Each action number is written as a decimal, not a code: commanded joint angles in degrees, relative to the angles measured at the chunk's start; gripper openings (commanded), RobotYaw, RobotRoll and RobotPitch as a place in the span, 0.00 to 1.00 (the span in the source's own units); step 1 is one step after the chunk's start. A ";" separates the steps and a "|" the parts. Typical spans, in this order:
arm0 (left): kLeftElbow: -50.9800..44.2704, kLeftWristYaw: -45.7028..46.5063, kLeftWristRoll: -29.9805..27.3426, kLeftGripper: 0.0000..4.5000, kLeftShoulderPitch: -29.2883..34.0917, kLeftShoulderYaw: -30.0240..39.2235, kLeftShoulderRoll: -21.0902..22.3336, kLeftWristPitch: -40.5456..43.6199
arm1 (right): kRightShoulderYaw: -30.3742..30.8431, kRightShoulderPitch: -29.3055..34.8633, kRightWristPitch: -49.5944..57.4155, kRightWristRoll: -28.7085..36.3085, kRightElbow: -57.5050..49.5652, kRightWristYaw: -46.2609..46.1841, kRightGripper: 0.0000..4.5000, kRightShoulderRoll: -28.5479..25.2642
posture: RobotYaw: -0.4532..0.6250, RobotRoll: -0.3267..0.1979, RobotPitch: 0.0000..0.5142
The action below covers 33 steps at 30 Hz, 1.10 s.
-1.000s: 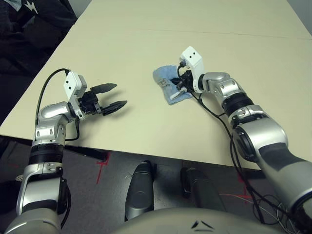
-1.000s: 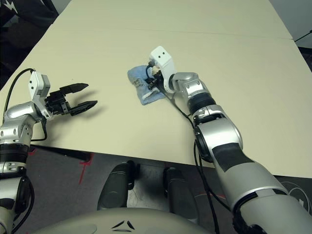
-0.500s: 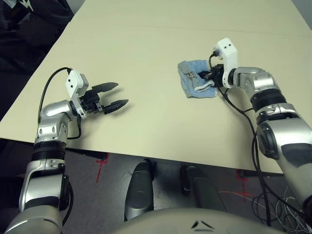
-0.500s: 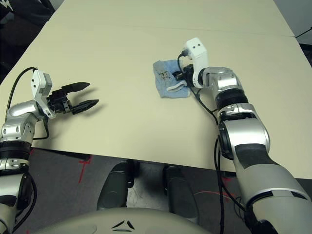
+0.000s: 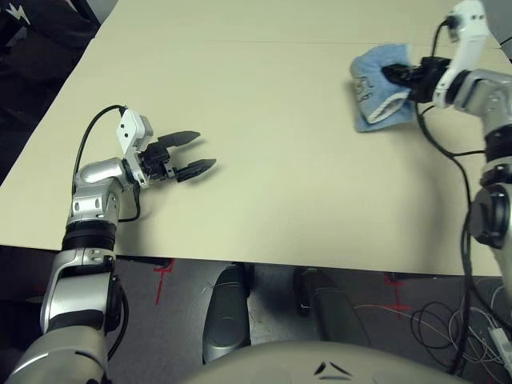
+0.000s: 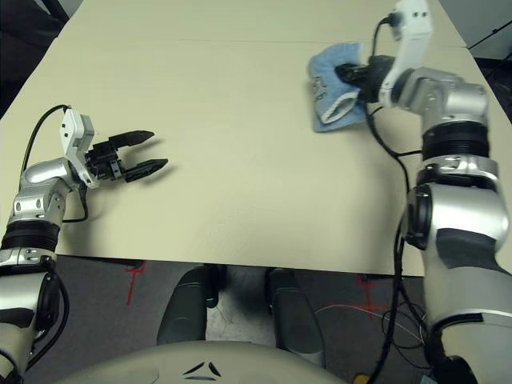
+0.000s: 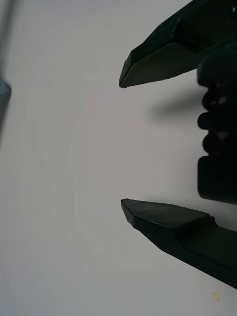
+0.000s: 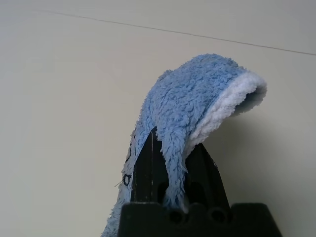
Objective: Wipe the water off the table with a rag.
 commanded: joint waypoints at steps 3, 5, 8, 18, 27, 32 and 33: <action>1.90 -1.04 0.78 1.00 -0.08 -0.24 -0.02 -0.89 | -0.43 3.16 -2.44 -1.68 3.36 -1.08 0.00 -3.63 | 0.51 0.62 0.39; 2.04 -1.14 0.81 1.00 -0.17 -0.19 0.08 -0.95 | -0.14 4.29 -4.00 -3.08 5.14 -3.66 0.00 -4.02 | 0.51 0.62 0.39; 2.01 -1.09 0.87 1.00 -0.15 -0.18 0.11 -1.02 | 1.12 6.15 -6.65 -5.06 6.06 -5.54 0.16 -3.28 | 0.51 0.62 0.39; 2.03 -0.88 1.09 1.00 -0.27 -0.15 0.26 -1.27 | 1.63 4.43 -16.77 -8.89 7.95 -13.75 0.95 -3.68 | 0.52 0.62 0.38; 5.44 4.15 1.55 1.00 -2.87 1.61 -0.64 -3.63 | -3.48 1.20 -26.09 -6.59 10.57 -19.61 0.99 -3.54 | 0.52 0.62 0.38; 13.89 14.64 2.49 1.00 -8.06 5.08 -1.45 -7.18 | -5.44 3.59 -31.74 -4.41 9.87 -18.58 0.99 -1.29 | 0.52 0.62 0.38; 15.76 17.42 2.61 1.00 -9.12 6.04 -1.41 -8.20 | -5.65 4.26 -32.82 -4.15 9.59 -18.54 0.99 -0.62 | 0.52 0.62 0.38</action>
